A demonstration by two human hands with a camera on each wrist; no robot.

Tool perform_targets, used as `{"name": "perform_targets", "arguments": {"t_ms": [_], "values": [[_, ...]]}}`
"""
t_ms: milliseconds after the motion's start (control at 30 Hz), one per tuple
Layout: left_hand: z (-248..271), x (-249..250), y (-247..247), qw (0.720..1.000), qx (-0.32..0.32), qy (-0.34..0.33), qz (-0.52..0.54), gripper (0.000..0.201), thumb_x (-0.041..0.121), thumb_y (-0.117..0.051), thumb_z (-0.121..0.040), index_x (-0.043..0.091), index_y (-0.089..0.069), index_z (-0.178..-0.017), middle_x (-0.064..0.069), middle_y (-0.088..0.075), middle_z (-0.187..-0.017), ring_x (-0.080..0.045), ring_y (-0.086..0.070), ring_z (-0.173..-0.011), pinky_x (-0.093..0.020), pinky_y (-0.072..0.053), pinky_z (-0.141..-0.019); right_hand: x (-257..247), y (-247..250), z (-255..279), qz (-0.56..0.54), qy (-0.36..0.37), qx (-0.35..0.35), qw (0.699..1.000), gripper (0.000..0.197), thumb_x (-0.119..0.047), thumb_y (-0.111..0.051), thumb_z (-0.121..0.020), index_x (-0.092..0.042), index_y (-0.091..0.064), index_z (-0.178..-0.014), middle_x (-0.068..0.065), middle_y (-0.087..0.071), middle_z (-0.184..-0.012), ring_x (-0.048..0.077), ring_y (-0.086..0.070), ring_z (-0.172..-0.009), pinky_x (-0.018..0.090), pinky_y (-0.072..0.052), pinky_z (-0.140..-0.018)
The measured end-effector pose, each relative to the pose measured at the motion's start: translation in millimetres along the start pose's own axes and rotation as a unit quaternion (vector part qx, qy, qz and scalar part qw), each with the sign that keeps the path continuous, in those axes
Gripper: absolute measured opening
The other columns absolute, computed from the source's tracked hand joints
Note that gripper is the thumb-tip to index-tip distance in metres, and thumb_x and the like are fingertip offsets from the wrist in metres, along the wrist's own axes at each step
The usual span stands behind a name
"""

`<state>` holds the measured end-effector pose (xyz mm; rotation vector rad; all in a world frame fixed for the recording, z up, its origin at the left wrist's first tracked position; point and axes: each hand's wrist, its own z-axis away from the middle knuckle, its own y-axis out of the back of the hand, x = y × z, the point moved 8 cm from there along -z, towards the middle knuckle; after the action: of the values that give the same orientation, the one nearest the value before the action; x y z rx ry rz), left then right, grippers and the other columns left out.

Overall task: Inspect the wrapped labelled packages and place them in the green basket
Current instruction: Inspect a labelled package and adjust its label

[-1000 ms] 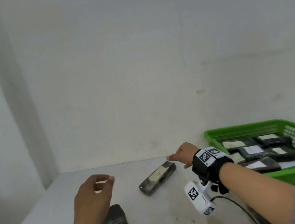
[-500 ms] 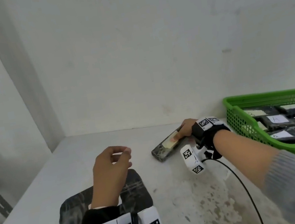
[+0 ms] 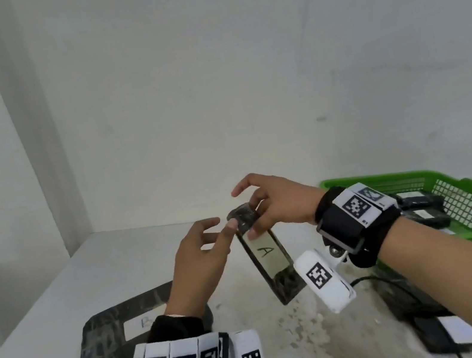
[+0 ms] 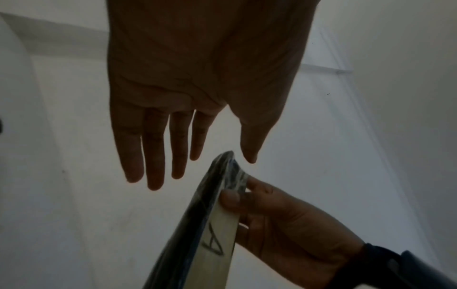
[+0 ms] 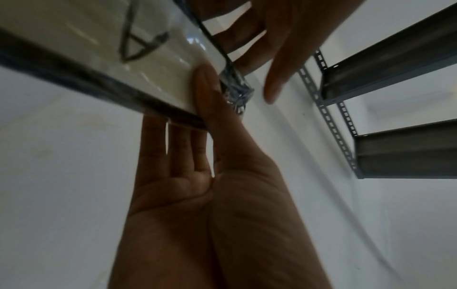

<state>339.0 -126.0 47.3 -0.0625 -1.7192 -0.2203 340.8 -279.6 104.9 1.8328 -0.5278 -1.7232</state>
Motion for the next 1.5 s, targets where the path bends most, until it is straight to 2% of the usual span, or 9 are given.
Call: {"name": "perform_targets", "arguments": {"t_ms": [267,467,567,700,833,933,1067,1267,1500], "values": [[63.3,31.9,-22.8,0.996,-0.043,-0.061,0.046,0.015,0.016,-0.070,-0.090,0.018,-0.072,-0.105,-0.011,-0.071,-0.085,-0.018,-0.073,-0.066,-0.026,-0.058,-0.062,-31.1,-4.3,81.8,0.073,0.025,-0.025,0.997,0.064,0.003,-0.086,-0.066,-0.017,-0.046,-0.112,0.005,-0.073,-0.090,0.017,-0.065,-0.072,0.033,-0.055,-0.078],[100.8,31.3,-16.8,0.991,-0.003,-0.056,0.121,0.006,0.008,-0.065,-0.093,0.004,-0.067,-0.097,-0.019,-0.069,-0.086,-0.020,-0.072,-0.063,-0.028,-0.060,-0.062,0.8,-4.0,141.4,-0.020,0.008,0.068,0.997,0.035,-0.022,-0.084,-0.076,-0.017,-0.059,-0.100,0.001,-0.075,-0.079,0.004,-0.064,-0.061,0.013,-0.047,-0.061],[113.8,20.9,-10.0,0.980,0.014,-0.024,0.195,0.012,0.006,-0.062,-0.094,-0.005,-0.064,-0.100,-0.022,-0.070,-0.090,-0.025,-0.073,-0.067,-0.026,-0.060,-0.063,32.6,-6.7,174.5,-0.113,0.010,0.122,0.986,0.024,-0.022,-0.080,-0.080,-0.015,-0.068,-0.100,0.002,-0.074,-0.086,0.008,-0.066,-0.068,0.017,-0.050,-0.065],[137.9,-3.3,-23.3,0.973,-0.041,0.024,0.227,0.019,0.005,-0.060,-0.094,-0.011,-0.062,-0.103,-0.024,-0.071,-0.092,-0.029,-0.073,-0.072,-0.029,-0.061,-0.067,71.5,-29.7,212.6,-0.353,0.004,0.181,0.918,0.031,-0.015,-0.075,-0.074,-0.012,-0.068,-0.105,0.006,-0.070,-0.090,0.015,-0.068,-0.070,0.027,-0.057,-0.059],[158.4,-38.8,-25.1,0.967,-0.028,0.065,0.244,0.017,0.004,-0.056,-0.096,-0.012,-0.062,-0.098,-0.023,-0.071,-0.092,-0.031,-0.070,-0.086,-0.028,-0.061,-0.071,103.5,-61.7,233.6,-0.476,-0.045,0.234,0.847,0.016,-0.008,-0.064,-0.089,-0.012,-0.058,-0.102,0.005,-0.074,-0.085,0.012,-0.069,-0.068,0.025,-0.054,-0.051],[170.4,-57.6,-27.2,0.956,-0.020,0.106,0.273,0.015,0.003,-0.054,-0.097,-0.008,-0.057,-0.107,-0.027,-0.069,-0.099,-0.031,-0.070,-0.086,-0.031,-0.062,-0.071,111.6,-90.9,234.2,-0.512,-0.074,0.218,0.827,0.008,-0.013,-0.054,-0.097,-0.009,-0.060,-0.102,0.006,-0.073,-0.087,0.011,-0.070,-0.071,0.025,-0.056,-0.054],[178.3,-60.0,-32.3,0.961,-0.045,0.099,0.253,0.030,0.008,-0.058,-0.096,0.017,-0.054,-0.125,-0.018,-0.068,-0.106,-0.026,-0.072,-0.092,-0.034,-0.062,-0.070,103.2,-111.4,226.1,-0.560,-0.062,0.175,0.808,0.020,-0.019,-0.042,-0.103,-0.007,-0.057,-0.108,0.013,-0.071,-0.100,0.022,-0.073,-0.083,0.032,-0.060,-0.061],[154.8,-40.6,-28.2,0.979,-0.054,0.012,0.194,0.008,0.008,-0.060,-0.094,0.006,-0.067,-0.096,-0.018,-0.068,-0.100,-0.026,-0.071,-0.094,-0.033,-0.061,-0.069,92.9,-98.5,205.2,-0.570,-0.033,0.177,0.802,0.015,-0.019,-0.040,-0.103,-0.012,-0.053,-0.101,0.012,-0.067,-0.102,0.019,-0.074,-0.078,0.030,-0.060,-0.057],[113.8,-48.5,-38.2,0.968,-0.096,0.042,0.230,0.026,0.020,-0.062,-0.086,0.011,-0.060,-0.110,-0.015,-0.063,-0.107,-0.028,-0.069,-0.098,-0.035,-0.062,-0.073,96.4,-87.1,181.9,-0.501,-0.022,0.177,0.847,0.018,-0.030,-0.037,-0.104,-0.020,-0.051,-0.109,0.009,-0.075,-0.101,0.030,-0.075,-0.068,0.029,-0.057,-0.046]]}}
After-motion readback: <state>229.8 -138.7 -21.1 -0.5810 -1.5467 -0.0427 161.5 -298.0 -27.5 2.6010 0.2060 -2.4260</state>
